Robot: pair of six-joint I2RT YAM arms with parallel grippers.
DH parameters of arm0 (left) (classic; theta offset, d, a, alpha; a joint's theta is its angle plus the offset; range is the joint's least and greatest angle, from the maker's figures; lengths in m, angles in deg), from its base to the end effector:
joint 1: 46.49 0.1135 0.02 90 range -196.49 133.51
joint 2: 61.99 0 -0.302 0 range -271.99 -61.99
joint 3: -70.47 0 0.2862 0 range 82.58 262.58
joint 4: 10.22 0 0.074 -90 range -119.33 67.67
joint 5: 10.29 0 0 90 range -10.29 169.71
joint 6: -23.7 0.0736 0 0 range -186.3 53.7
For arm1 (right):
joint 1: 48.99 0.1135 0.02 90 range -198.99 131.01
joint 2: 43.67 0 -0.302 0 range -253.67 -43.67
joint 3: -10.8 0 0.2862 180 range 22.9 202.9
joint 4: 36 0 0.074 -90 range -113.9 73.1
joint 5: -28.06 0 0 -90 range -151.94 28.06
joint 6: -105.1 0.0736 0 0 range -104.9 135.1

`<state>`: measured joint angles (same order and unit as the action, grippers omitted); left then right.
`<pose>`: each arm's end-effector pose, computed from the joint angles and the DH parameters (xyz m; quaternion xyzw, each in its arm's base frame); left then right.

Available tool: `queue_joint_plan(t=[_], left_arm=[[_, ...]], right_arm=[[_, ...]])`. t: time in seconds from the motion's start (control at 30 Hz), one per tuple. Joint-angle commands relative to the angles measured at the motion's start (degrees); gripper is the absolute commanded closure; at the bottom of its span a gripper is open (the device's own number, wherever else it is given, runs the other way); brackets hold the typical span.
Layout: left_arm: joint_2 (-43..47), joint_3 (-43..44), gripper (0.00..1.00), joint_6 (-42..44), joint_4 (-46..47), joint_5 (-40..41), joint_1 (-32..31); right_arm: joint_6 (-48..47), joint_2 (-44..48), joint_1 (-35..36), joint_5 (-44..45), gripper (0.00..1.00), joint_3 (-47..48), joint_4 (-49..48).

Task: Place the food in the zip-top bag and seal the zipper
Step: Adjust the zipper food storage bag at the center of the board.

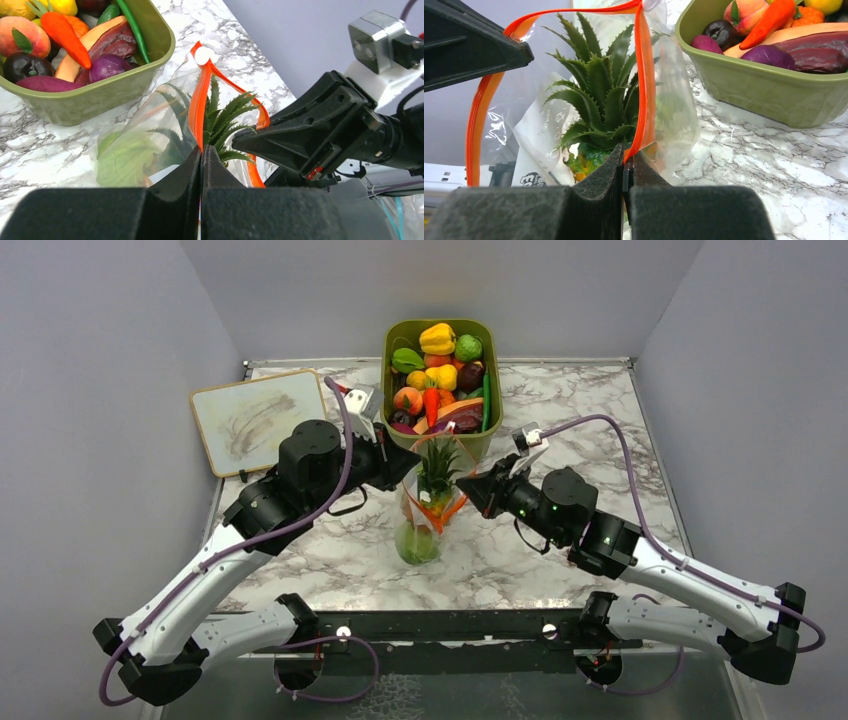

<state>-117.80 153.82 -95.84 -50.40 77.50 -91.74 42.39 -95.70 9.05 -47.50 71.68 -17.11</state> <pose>0.1726 -0.1781 0.4634 0.1186 0.7715 -0.3914 0.4873 0.1532 0.2109 0.3703 -0.1237 0.7544 0.3612 0.5340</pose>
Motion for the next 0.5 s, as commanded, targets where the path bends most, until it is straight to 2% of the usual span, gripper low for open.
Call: queue_joint_plan(t=[0.0,0.23,0.33,0.47], left_arm=[[3.99,-3.96,1.00,1.11,7.45,-2.87,0.17],[7.46,-12.86,1.00,3.68,7.41,1.41,0.21],[7.54,-13.49,1.00,6.49,6.10,3.57,0.17],[7.09,-12.31,1.00,7.18,5.89,1.16,0.17]], right_arm=[[3.41,1.32,-0.04,-2.44,0.99,-1.06,-1.39],[10.91,-0.15,-0.04,-7.76,0.98,-11.11,-10.23],[11.68,-2.55,-0.04,-11.41,0.97,-12.60,-13.45],[9.85,-2.66,-0.06,-10.93,0.78,-9.26,-9.71]])
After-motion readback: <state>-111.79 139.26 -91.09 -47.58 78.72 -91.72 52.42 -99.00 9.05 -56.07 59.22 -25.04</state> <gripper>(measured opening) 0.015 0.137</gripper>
